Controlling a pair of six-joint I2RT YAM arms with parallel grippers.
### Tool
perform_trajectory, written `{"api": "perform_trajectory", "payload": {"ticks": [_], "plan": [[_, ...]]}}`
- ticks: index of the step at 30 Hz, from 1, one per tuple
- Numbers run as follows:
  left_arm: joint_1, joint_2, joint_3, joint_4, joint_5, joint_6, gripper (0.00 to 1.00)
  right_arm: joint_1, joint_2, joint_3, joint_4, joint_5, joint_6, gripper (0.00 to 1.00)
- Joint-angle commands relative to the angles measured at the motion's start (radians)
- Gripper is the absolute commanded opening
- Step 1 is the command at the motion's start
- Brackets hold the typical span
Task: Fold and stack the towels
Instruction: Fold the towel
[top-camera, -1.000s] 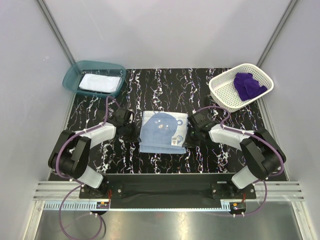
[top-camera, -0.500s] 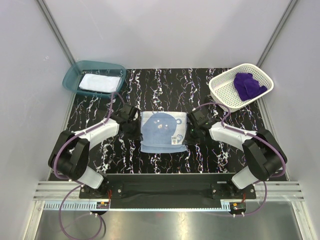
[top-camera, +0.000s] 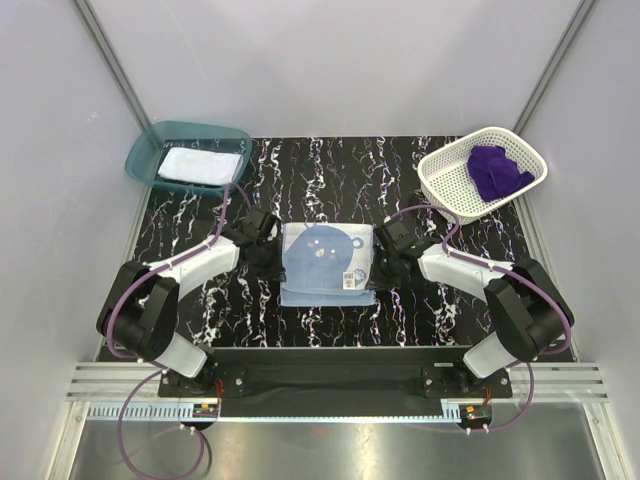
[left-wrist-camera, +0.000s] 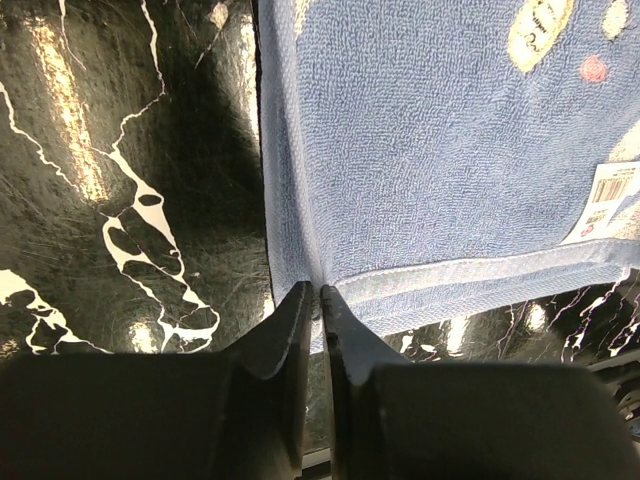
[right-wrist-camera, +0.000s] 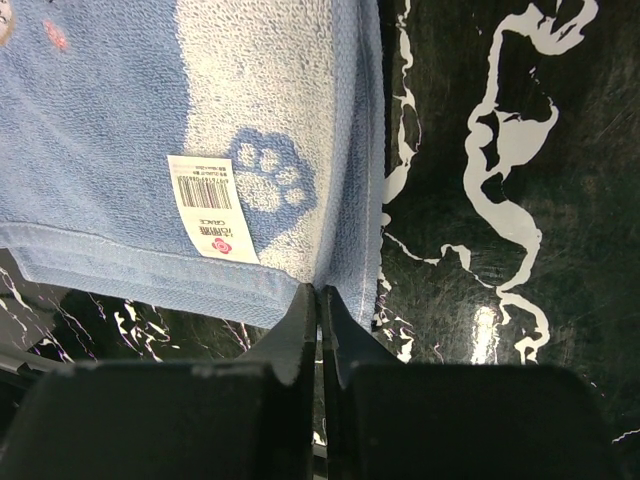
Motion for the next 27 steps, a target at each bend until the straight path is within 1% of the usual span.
{"api": "perform_trajectory", "payload": {"ticks": [1, 3, 10, 12, 13, 14, 15, 17, 21, 23, 25, 27], "plan": [[-0.007, 0.004, 0.028, 0.01, -0.018, 0.014, 0.15, 0.009, 0.006, 0.035, 0.012, 0.024, -0.006, 0.0], [-0.007, 0.005, 0.021, 0.015, -0.018, 0.015, 0.18, 0.009, 0.006, 0.037, 0.013, 0.024, -0.008, 0.0], [-0.005, 0.02, -0.01, 0.067, 0.03, 0.003, 0.17, 0.011, 0.005, 0.032, 0.021, 0.02, -0.006, 0.0], [-0.005, 0.027, -0.01, 0.068, 0.03, 0.002, 0.12, 0.009, 0.003, 0.034, 0.021, 0.02, -0.006, 0.0], [-0.005, 0.027, -0.01, 0.067, 0.031, 0.0, 0.04, 0.011, 0.0, 0.035, 0.018, 0.023, -0.009, 0.0], [-0.007, 0.028, -0.01, 0.064, 0.027, -0.003, 0.0, 0.009, -0.003, 0.037, 0.018, 0.021, -0.011, 0.0], [-0.005, 0.025, -0.01, 0.064, 0.027, -0.003, 0.0, 0.009, -0.005, 0.041, 0.013, 0.023, -0.012, 0.0], [-0.005, 0.024, 0.008, 0.044, 0.013, -0.006, 0.0, 0.009, -0.011, 0.054, -0.004, 0.024, -0.029, 0.0], [-0.007, -0.004, 0.08, -0.053, -0.016, 0.002, 0.0, 0.009, -0.043, 0.136, -0.088, 0.034, -0.072, 0.0], [-0.008, -0.065, 0.116, -0.106, -0.03, -0.011, 0.0, 0.009, -0.084, 0.161, -0.154, 0.033, -0.084, 0.0], [-0.015, -0.126, 0.12, -0.137, -0.038, -0.023, 0.0, 0.009, -0.113, 0.17, -0.2, 0.024, -0.092, 0.0], [-0.021, -0.162, 0.079, -0.137, -0.022, -0.043, 0.0, 0.009, -0.149, 0.134, -0.205, -0.005, -0.09, 0.0]]}}
